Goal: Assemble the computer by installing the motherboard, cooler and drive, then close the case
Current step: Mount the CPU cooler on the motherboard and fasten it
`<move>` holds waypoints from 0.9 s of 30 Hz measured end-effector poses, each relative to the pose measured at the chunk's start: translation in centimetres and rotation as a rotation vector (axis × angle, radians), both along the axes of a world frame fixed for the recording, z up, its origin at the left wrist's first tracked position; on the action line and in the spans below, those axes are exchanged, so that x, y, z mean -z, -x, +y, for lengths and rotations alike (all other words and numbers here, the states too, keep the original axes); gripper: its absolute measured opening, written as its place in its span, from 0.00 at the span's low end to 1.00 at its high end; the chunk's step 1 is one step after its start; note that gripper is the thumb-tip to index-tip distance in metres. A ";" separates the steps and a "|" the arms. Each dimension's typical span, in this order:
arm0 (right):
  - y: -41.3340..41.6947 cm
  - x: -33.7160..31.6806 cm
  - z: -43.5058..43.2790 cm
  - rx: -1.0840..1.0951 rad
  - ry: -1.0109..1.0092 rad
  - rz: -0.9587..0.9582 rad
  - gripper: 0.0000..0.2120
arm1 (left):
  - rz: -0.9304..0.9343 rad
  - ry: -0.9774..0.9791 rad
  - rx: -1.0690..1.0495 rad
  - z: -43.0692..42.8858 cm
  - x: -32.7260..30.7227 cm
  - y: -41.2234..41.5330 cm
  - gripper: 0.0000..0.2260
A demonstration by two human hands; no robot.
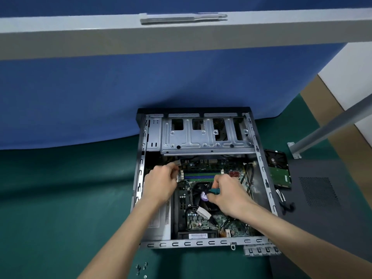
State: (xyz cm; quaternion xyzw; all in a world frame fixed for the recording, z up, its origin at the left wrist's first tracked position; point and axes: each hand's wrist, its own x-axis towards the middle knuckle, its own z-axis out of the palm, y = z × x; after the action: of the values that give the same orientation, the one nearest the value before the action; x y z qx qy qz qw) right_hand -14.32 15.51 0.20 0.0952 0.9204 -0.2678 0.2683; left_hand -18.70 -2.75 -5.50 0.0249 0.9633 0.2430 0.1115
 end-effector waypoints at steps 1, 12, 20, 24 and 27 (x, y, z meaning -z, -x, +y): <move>0.0 0.1 -0.1 0.000 -0.006 -0.001 0.12 | 0.006 0.000 -0.001 0.0 0.2 0.1 0.09; -0.4 0.3 -1.9 -0.095 -0.091 0.049 0.08 | 0.035 0.028 0.010 0.0 0.9 0.2 0.09; -0.3 -0.1 -2.8 -0.204 -0.157 0.105 0.08 | -0.015 0.013 -0.018 0.3 0.5 0.4 0.09; -0.2 -0.3 -2.7 -0.217 -0.179 0.102 0.08 | -0.027 0.028 -0.012 0.4 0.4 0.3 0.09; 0.1 -0.6 -2.9 -0.220 -0.183 0.095 0.05 | -0.028 0.040 -0.008 0.4 0.3 0.2 0.09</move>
State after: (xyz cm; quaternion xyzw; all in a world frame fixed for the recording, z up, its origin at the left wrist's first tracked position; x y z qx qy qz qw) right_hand -14.45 12.66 0.79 0.0048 0.9576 -0.1558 0.2423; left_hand -18.94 -2.34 -5.77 0.0157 0.9663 0.2247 0.1243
